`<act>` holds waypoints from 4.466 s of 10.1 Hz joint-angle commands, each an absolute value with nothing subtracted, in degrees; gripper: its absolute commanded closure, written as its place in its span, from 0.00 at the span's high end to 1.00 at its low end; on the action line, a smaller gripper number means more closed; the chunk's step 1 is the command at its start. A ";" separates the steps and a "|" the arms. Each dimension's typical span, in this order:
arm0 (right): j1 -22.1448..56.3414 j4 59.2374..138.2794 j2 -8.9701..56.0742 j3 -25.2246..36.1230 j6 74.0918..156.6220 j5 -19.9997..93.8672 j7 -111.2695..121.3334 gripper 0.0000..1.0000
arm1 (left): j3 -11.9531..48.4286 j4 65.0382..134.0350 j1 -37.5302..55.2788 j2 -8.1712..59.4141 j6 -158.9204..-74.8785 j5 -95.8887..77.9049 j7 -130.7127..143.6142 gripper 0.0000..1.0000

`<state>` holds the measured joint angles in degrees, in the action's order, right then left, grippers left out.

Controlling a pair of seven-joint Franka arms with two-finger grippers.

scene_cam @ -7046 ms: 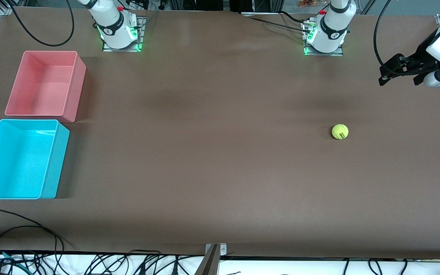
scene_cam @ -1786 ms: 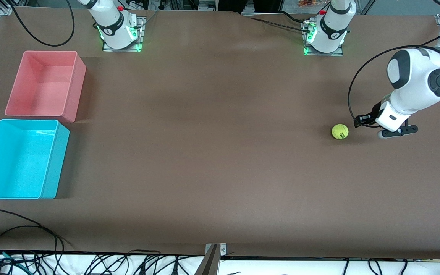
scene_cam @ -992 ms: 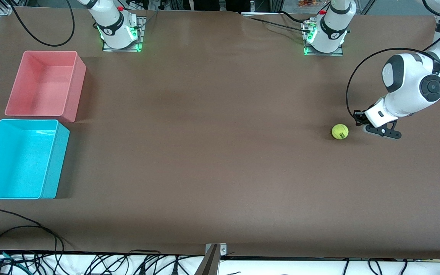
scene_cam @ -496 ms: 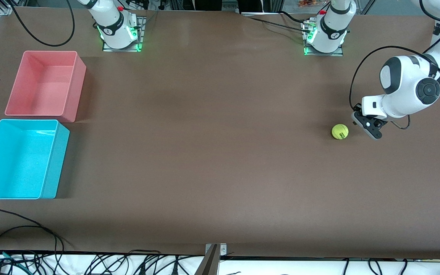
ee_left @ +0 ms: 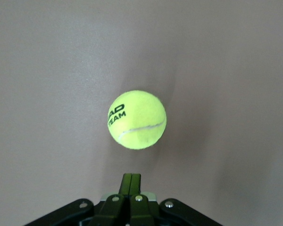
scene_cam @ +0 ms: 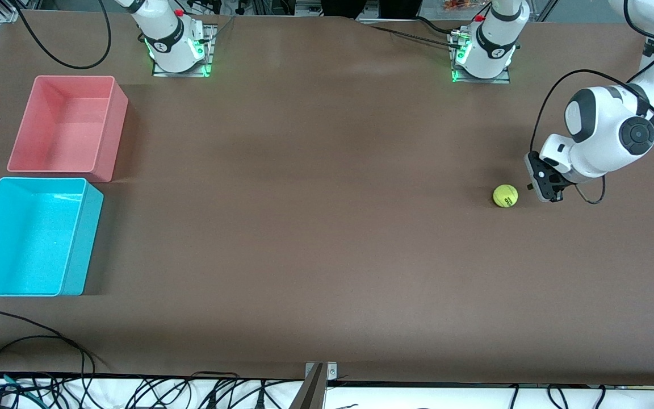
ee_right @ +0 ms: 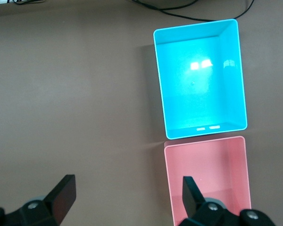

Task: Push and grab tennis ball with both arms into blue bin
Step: 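Close the left gripper and push the tennis ball toward the bins, then push the ball toward the blue bin while the right gripper reaches down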

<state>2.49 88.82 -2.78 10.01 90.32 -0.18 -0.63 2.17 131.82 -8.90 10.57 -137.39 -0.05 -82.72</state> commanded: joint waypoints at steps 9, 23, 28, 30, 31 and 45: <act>2.46 87.71 -2.55 10.02 89.74 0.88 -0.53 1.00 | 2.37 131.84 -10.90 18.19 -148.09 1.06 -94.22 0.00; 2.46 87.71 -2.55 10.02 89.74 0.88 -0.62 1.00 | 14.77 128.23 -6.42 22.50 -149.59 -9.94 -73.32 0.00; 2.64 87.89 -2.20 9.84 89.04 0.88 0.26 1.00 | 14.77 128.85 -6.85 21.19 -148.71 -9.93 -73.39 0.00; 3.77 87.98 -1.85 9.84 88.86 0.88 0.44 1.00 | 14.77 128.93 -7.21 19.00 -145.65 -9.93 -73.56 0.03; 4.21 88.59 -1.76 9.76 88.34 0.88 0.35 1.00 | 14.68 128.94 -7.56 17.59 -143.89 -9.93 -73.65 0.09; 18.46 105.55 16.94 9.40 117.19 0.79 2.55 1.00 | 6.86 128.67 -6.59 0.99 -134.65 -10.02 -74.35 1.00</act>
<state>18.39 100.94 14.31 8.91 106.05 0.44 1.43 7.54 128.29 -7.14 5.91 -134.92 -10.81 -74.49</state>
